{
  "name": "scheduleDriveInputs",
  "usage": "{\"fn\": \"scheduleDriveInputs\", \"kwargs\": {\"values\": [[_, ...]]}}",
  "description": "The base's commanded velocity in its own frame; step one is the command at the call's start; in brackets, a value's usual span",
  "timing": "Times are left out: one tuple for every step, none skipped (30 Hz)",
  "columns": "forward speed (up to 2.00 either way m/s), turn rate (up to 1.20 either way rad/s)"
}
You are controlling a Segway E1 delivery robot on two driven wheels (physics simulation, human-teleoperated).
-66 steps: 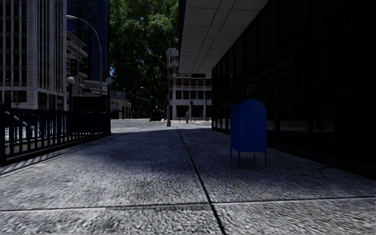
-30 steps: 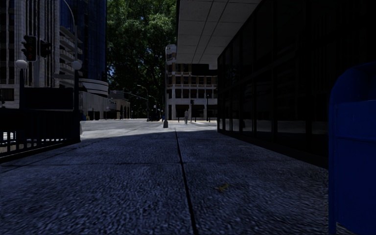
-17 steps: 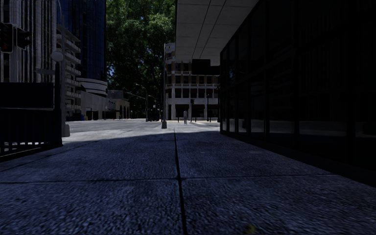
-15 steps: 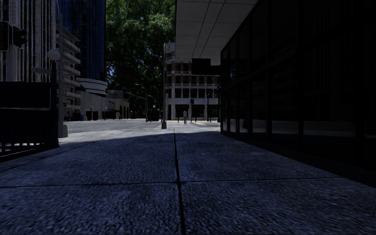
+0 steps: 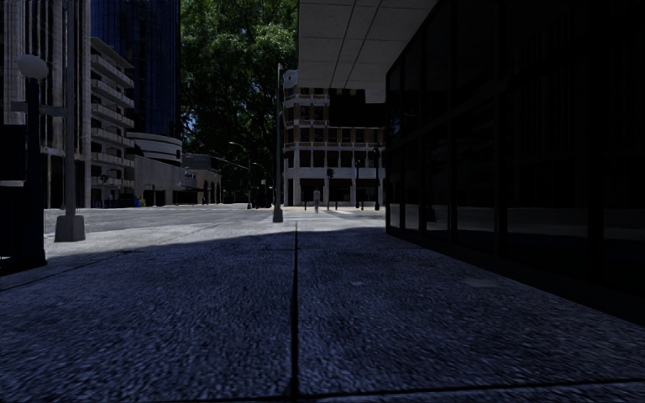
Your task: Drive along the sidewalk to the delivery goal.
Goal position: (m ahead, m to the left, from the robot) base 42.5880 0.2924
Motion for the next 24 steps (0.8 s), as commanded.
{"fn": "scheduleDriveInputs", "kwargs": {"values": [[2.0,0.0],[2.0,0.0],[2.0,0.0],[2.0,0.0],[2.0,0.0],[2.0,0.0],[2.0,0.0],[2.0,0.0],[2.0,0.0],[2.0,0.0],[2.0,0.0],[2.0,0.0],[2.0,0.0],[2.0,0.0],[2.0,0.0],[2.0,0.0],[2.0,0.0],[2.0,0.0],[2.0,0.05],[2.0,0.05],[2.0,0.07],[2.0,0.07],[2.0,0.14],[2.0,0.22]]}}
